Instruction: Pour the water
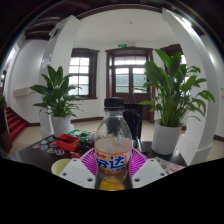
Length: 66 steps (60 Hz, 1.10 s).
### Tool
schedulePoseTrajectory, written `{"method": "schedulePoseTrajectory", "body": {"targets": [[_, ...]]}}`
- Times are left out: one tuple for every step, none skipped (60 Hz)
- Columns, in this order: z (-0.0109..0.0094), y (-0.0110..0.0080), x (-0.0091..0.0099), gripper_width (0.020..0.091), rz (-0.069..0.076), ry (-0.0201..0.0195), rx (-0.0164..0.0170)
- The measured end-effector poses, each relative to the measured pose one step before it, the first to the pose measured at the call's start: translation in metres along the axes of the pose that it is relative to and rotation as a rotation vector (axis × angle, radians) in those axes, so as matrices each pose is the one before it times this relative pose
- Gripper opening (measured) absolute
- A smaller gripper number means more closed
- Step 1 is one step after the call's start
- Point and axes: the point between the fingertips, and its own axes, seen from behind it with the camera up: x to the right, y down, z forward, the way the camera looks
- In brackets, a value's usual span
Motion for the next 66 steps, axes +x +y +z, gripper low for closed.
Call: {"method": "schedulePoseTrajectory", "body": {"targets": [[0.00087,0.00031,-0.00094,0.0356,0.0041,0.00004,0.00485],[0.00123,0.00074,-0.00089,0.0358,0.0033,0.00154,0.00432],[0.00122,0.00092,-0.00096,0.0358,0.0027,0.00113,0.00321],[0.00149,0.0013,-0.00178,0.0358,0.0011,-0.00069,0.00192],[0.00194,0.00138,-0.00159,0.0358,-0.0002,-0.00107,0.00133],[0.00152,0.00131,-0.00171,0.0359,-0.0013,0.00081,0.00333],[0.00339,0.00123,0.00012,0.036,0.0003,-0.00016,0.00182],[0.00154,0.00183,0.00072,0.0358,0.0002,-0.00037,0.00019],[0.00077,0.00197,0.00082,0.0356,-0.0023,-0.00209,-0.00486],[0.00148,0.00379,-0.0009,0.0359,-0.0026,-0.00136,-0.00727],[0.0014,0.00496,0.00007,0.0361,-0.002,0.00143,-0.01012],[-0.00029,0.00156,0.0001,0.0422,-0.0012,0.00118,0.00254],[0.00253,-0.00464,-0.00427,0.0361,-0.0016,0.00567,0.03972],[0.0012,0.0017,0.00091,0.0364,-0.0028,0.00922,-0.00373],[0.00061,-0.00097,-0.00019,0.0362,-0.0026,0.00207,0.00628],[0.00111,-0.00125,-0.00084,0.0361,-0.0037,-0.00052,0.0055],[0.00087,0.00061,-0.0004,0.036,-0.0069,0.00295,0.00012],[0.00126,-0.00191,-0.00014,0.036,-0.0057,0.00266,0.00816],[0.00099,-0.00007,-0.00003,0.036,-0.0052,0.00226,0.00175],[0.00155,-0.00053,-0.0007,0.036,-0.004,0.00139,0.00425],[0.00177,-0.00038,0.00009,0.036,-0.0044,0.00173,0.00166],[0.00202,-0.00037,-0.00035,0.036,-0.0031,0.00113,0.00032],[0.00177,-0.00055,-0.00078,0.0362,-0.0019,0.0009,0.00023],[0.00184,0.00028,-0.00088,0.037,0.0002,0.00199,-0.0031],[0.00227,-0.00071,-0.00086,0.0372,0.0022,0.00305,-0.00059],[-0.01116,0.0022,-0.00077,0.0378,0.0047,0.00327,-0.00108],[0.00053,0.00035,-0.00018,0.0391,0.0037,0.00196,-0.00166],[0.00044,0.00019,0.00035,0.0398,0.0024,0.00304,-0.00085],[0.00126,0.00019,-0.00014,0.0419,0.0033,0.00302,-0.0018],[0.00106,-0.00072,-0.00021,0.0429,0.0035,0.0023,0.00116],[0.00381,-0.00045,0.00031,0.0447,0.002,0.00171,-0.00246],[0.00057,-0.00054,-0.00021,0.046,0.0014,0.0026,0.00048],[0.00015,-0.00045,-0.00063,0.0468,0.0009,0.00148,-0.00056],[-0.00469,0.00017,0.00015,0.0479,0.001,0.00032,-0.00265],[-0.00076,-0.00026,-0.0004,0.0487,-0.0001,0.00055,-0.0024],[-0.00039,0.00021,-0.00019,0.0493,-0.0018,0.00135,-0.00381],[-0.00054,0.00025,-0.00032,0.0505,-0.0019,0.00186,-0.00449],[-0.00088,0.00033,-0.00042,0.0512,-0.0014,0.00331,-0.00493],[0.00158,-0.00041,0.00019,0.0519,0.0,0.00421,-0.00486],[-0.00096,-0.0001,-0.00035,0.0534,0.0009,0.00394,-0.00385],[-0.00055,0.00037,-0.00094,0.0562,0.0015,0.00351,-0.0036],[-0.00108,0.00016,-0.00074,0.0629,0.0006,0.00428,-0.00371],[-0.00125,-0.00088,-0.00142,0.0629,0.0004,0.00398,-0.00334],[-0.002,-0.00038,-0.00126,0.0668,0.0009,0.00348,-0.0026],[-0.00228,-0.00044,-0.00186,0.0693,0.0006,0.00335,-0.0024],[-0.00263,-0.00042,-0.00107,0.0706,0.0011,0.00406,-0.00171],[-0.00305,0.00006,-0.00177,0.071,0.0008,0.0012,-0.001],[-0.00358,0.00034,-0.00153,0.0718,0.0007,0.0008,-0.0005],[-0.0043,0.0004,-0.00081,0.0723,0.0019,0.00114,0.0002],[-0.00437,0.00052,-0.00064,0.0725,0.003,0.00233,0.00102],[-0.01417,0.00672,0.01452,0.0727,0.0013,-0.00209,0.00278],[-0.00491,0.00126,-0.00028,0.0733,0.0018,0.00383,-0.00131],[-0.00543,0.00194,0.0004,0.0743,0.0018,0.00556,-0.00283],[-0.0055,0.00228,0.00017,0.0751,0.0019,0.00533,-0.00329],[-0.00591,0.00259,0.00001,0.0754,0.001,0.00377,-0.00326],[-0.00654,0.00292,-0.00053,0.0757,0.0012,0.00187,-0.00346],[-0.00647,0.00296,-0.00072,0.076,0.0008,0.00168,-0.00393],[-0.00752,0.00279,-0.00112,0.0759,0.001,0.00255,-0.00561],[-0.00682,0.00342,-0.00038,0.0767,0.0014,0.00441,-0.00604],[-0.00755,0.00349,0.00017,0.0773,0.0015,0.00551,-0.00601],[-0.00742,0.00321,0.00015,0.0777,0.0023,0.00585,-0.00361],[-0.00728,0.00235,0.00026,0.0781,0.0027,0.00656,-0.00204],[-0.00573,0.00067,-0.00239,0.0779,0.0016,0.00848,-0.00352],[-0.00688,0.00246,0.0001,0.0779,0.0006,0.00717,-0.00362],[-0.00685,0.00261,0.00016,0.0779,-0.0019,0.00687,-0.00267],[-0.00636,0.00112,0.00055,0.0779,-0.0027,0.00725,-0.00081]]}}
